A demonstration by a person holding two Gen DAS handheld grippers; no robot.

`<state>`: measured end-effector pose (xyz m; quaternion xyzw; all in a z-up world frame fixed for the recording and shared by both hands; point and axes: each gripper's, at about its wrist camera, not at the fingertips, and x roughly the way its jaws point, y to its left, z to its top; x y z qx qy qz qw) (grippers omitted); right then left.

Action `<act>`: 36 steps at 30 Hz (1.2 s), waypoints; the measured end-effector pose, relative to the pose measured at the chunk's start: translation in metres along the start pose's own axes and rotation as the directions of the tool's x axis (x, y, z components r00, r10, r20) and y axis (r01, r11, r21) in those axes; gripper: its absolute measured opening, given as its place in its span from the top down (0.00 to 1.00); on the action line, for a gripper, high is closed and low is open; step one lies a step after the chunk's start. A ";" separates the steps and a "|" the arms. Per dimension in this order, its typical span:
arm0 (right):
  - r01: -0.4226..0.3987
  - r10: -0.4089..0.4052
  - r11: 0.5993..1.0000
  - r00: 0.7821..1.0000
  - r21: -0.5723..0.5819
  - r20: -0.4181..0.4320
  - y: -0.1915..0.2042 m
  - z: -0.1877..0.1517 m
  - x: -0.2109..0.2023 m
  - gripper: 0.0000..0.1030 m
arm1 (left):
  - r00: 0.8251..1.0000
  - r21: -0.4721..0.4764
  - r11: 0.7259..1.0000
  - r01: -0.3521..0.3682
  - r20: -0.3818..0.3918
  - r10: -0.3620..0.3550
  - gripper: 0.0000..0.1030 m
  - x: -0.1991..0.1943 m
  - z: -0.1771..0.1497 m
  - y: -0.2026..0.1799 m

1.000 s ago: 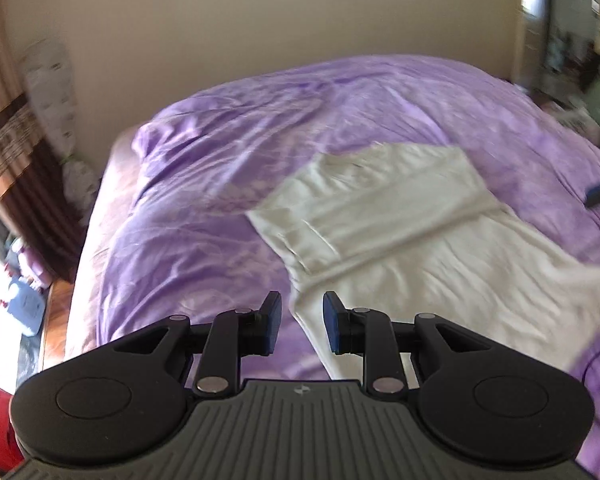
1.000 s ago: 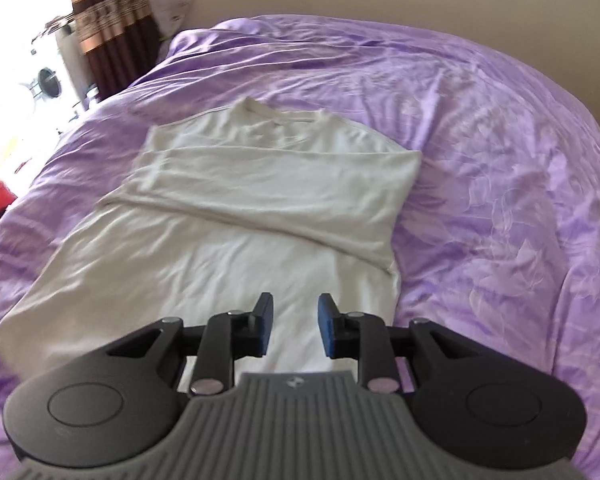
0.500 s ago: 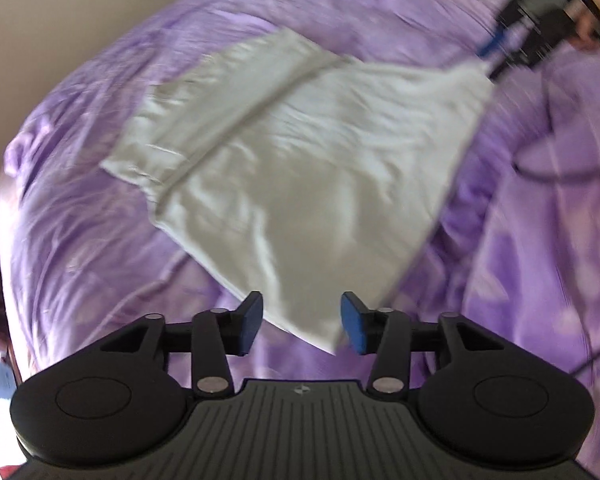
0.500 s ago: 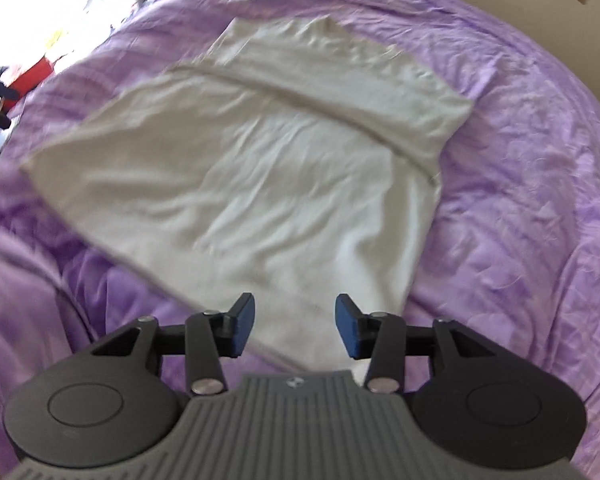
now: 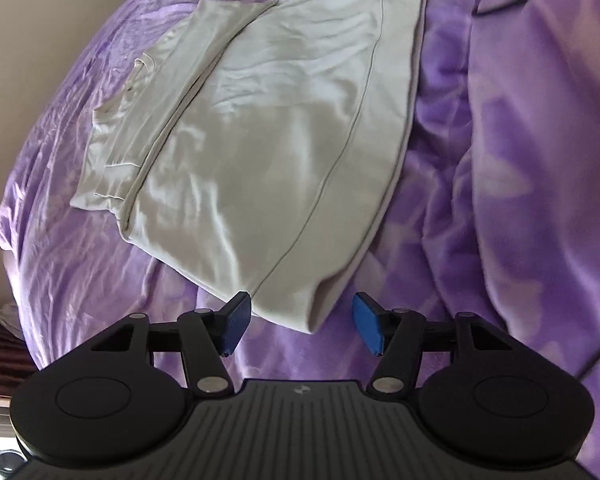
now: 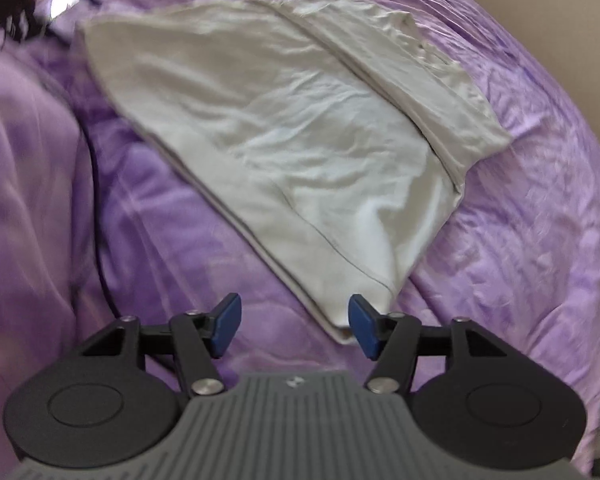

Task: Fold small clothes
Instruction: 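Withdraw both tools and move them to the sweatshirt hem, then grasp the hem with the left tool while the right tool grasps the hem too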

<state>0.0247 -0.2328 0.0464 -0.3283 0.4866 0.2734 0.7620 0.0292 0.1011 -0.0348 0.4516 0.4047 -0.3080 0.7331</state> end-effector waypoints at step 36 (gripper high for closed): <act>0.438 -0.439 0.897 0.866 0.058 0.241 -0.010 0.014 -0.016 1.00 | 0.930 -0.403 0.896 -0.185 0.224 0.293 0.97 -0.061 0.013 0.042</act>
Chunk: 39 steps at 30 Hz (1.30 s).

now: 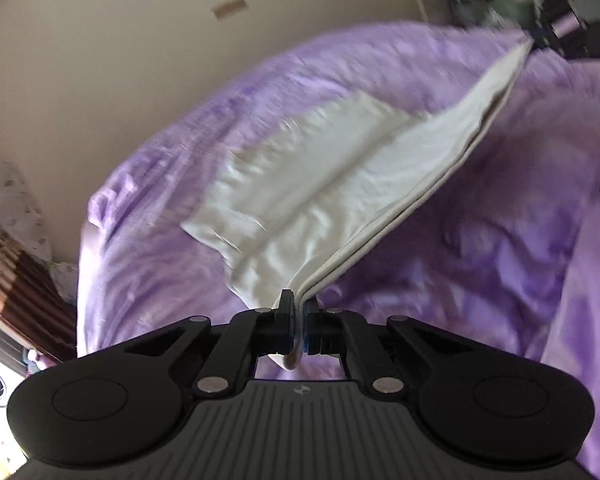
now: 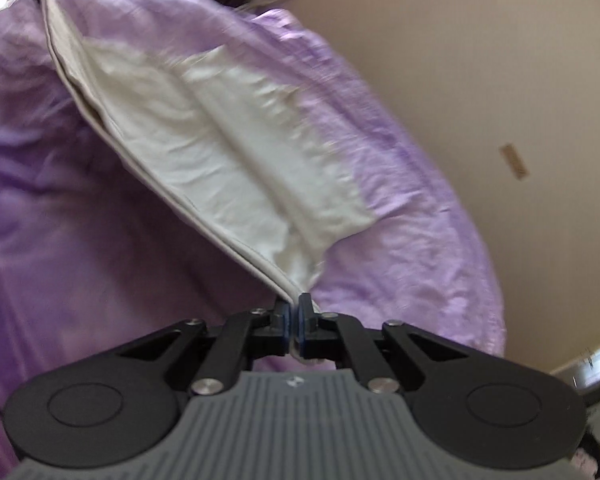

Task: Fold small clothes
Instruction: 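Grasp the hem with the left tool while the right tool grasps the hem too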

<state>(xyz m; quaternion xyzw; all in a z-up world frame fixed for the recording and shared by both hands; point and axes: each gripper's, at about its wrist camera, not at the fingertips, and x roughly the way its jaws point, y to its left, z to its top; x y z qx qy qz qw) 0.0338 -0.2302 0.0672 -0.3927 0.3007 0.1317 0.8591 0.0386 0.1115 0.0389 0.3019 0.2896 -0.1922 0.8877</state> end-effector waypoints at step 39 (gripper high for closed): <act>0.080 -0.090 0.975 0.995 0.205 0.036 -0.133 0.130 0.204 1.00 | 0.977 -0.055 0.978 -0.201 -0.086 0.196 0.97 0.225 0.135 0.140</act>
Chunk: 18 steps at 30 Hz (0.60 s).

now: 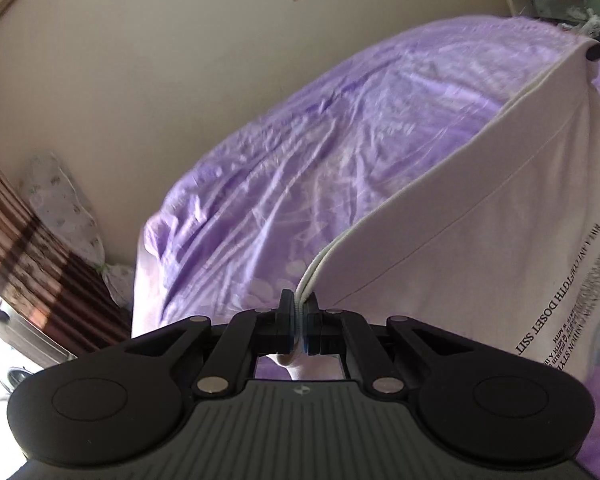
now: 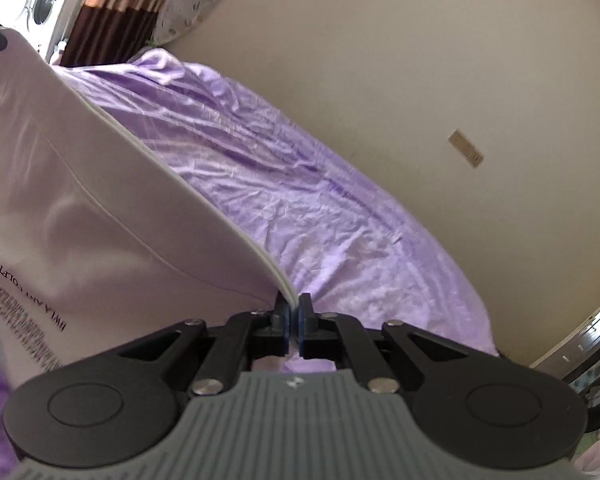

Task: Fold small clothes
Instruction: 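Grasp the hem with the left tool while the right tool grasps the hem too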

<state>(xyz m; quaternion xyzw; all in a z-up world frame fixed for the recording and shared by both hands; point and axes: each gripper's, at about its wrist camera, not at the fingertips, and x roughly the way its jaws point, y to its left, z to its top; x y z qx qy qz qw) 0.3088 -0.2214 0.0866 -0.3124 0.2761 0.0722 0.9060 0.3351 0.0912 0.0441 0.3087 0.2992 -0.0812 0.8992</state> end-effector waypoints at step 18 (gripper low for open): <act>-0.097 0.131 0.977 0.975 0.187 -0.178 0.048 -0.034 0.254 1.00 | 0.988 -0.201 0.974 0.109 -0.082 -0.128 0.97 0.181 -0.046 -0.006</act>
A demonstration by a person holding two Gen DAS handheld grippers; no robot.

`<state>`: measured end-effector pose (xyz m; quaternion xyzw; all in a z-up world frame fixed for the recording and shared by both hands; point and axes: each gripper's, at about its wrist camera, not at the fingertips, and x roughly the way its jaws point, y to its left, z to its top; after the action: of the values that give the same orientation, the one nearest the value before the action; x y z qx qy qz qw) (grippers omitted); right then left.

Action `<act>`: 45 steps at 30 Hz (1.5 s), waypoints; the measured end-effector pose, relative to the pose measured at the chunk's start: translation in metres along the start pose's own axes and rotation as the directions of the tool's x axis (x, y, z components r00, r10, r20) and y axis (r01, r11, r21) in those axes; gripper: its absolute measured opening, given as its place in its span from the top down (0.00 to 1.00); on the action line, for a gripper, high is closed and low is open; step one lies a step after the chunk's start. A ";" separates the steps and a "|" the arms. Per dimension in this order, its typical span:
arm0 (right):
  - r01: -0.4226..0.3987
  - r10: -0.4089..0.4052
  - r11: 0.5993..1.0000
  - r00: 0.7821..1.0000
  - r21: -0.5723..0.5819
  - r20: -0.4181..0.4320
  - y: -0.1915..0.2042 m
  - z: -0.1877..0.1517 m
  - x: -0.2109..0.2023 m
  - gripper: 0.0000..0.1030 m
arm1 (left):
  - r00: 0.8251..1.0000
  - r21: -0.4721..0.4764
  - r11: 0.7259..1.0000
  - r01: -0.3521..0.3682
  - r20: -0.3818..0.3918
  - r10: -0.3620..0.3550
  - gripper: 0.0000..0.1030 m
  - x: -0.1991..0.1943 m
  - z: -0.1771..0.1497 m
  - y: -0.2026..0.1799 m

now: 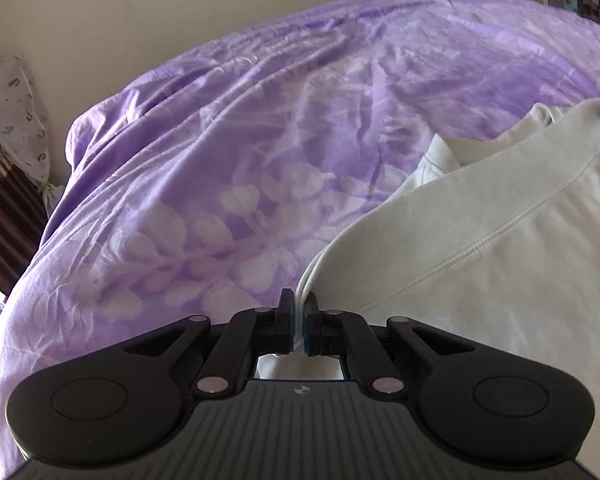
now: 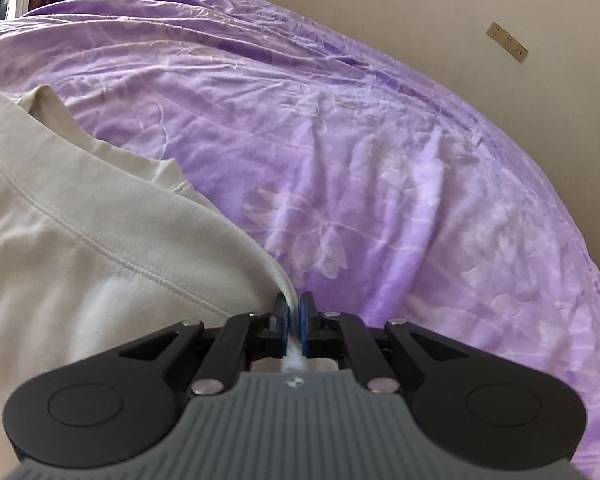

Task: Fold small clothes
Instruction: 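Grasp the hem with the left tool while the right tool grasps the hem too, then lift the hem with both tools and fold it over toward the collar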

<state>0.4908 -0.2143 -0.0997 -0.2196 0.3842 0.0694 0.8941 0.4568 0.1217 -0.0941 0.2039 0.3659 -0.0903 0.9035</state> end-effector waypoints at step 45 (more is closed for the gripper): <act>-0.133 0.164 0.734 0.986 0.667 0.016 -0.026 -0.149 -0.212 0.40 | 0.989 -0.749 0.651 0.120 0.034 -0.143 0.29 -0.180 -0.129 0.041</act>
<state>0.2532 -0.2951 -0.0295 0.1431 0.4194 -0.0058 0.8964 0.2600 0.2172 -0.0397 -0.2115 0.3968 0.0058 0.8932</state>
